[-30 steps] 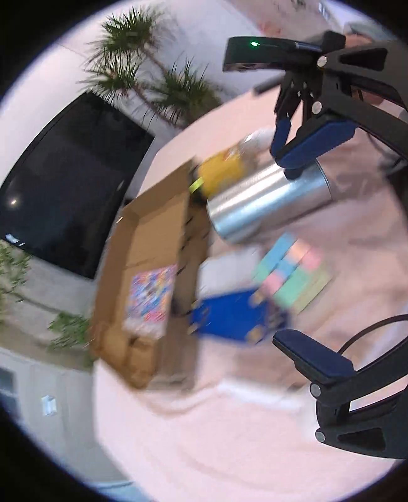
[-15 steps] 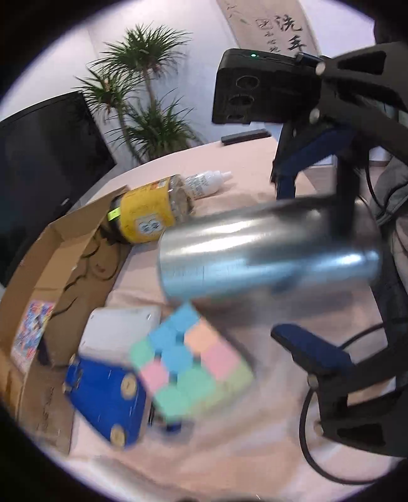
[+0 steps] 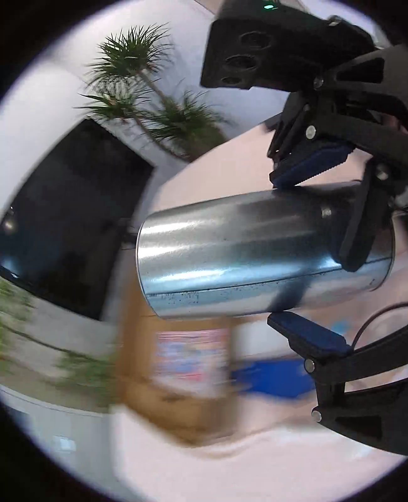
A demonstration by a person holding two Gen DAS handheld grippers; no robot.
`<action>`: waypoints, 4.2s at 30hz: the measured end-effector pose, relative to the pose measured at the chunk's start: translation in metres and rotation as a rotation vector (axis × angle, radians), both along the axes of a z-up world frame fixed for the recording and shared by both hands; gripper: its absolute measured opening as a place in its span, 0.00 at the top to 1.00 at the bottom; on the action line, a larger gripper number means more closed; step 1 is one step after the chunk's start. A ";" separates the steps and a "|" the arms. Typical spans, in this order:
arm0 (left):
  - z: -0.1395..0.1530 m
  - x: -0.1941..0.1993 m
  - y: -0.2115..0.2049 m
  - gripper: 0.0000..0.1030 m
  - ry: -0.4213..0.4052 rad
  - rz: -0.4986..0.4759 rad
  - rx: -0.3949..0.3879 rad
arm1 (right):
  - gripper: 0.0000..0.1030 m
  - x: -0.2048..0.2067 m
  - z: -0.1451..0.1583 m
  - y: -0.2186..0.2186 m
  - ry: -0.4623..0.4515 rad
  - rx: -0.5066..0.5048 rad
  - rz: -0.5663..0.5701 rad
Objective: Organize rigid objects
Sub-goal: 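Grasp the silver metal can upright with the left gripper, then place the silver can beside the board-game box and release, then grasp the yellow-labelled jar with the left gripper, then set the yellow jar next to the silver can and release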
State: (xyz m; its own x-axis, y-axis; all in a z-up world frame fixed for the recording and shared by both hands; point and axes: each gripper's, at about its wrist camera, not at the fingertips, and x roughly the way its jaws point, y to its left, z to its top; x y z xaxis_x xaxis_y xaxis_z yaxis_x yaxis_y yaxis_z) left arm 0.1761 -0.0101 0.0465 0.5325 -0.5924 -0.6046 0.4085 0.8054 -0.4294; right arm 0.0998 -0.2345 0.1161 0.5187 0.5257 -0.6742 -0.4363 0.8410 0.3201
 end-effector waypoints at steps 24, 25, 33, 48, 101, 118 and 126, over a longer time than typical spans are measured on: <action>-0.147 0.253 -0.048 0.21 0.479 -0.086 0.097 | 0.22 0.263 -0.114 -0.050 0.421 0.029 -0.072; -0.152 0.253 -0.049 0.21 0.490 -0.087 0.091 | 0.21 0.262 -0.118 -0.050 0.433 0.023 -0.078; -0.146 0.245 -0.052 0.22 0.454 -0.038 0.120 | 0.19 0.255 -0.134 -0.069 0.473 0.082 -0.131; -0.017 0.002 0.069 0.13 -0.253 0.398 0.478 | 0.07 0.069 -0.074 -0.131 0.143 -0.179 -0.387; 0.029 0.154 -0.091 0.17 -0.014 -0.146 0.074 | 0.20 0.128 0.056 -0.088 0.031 0.038 -0.098; -0.115 0.226 -0.134 0.22 0.328 -0.142 0.155 | 0.20 0.227 -0.116 -0.108 0.349 -0.007 -0.227; -0.083 0.190 -0.103 0.28 0.194 -0.033 0.231 | 0.17 0.227 -0.132 -0.101 0.387 -0.064 -0.288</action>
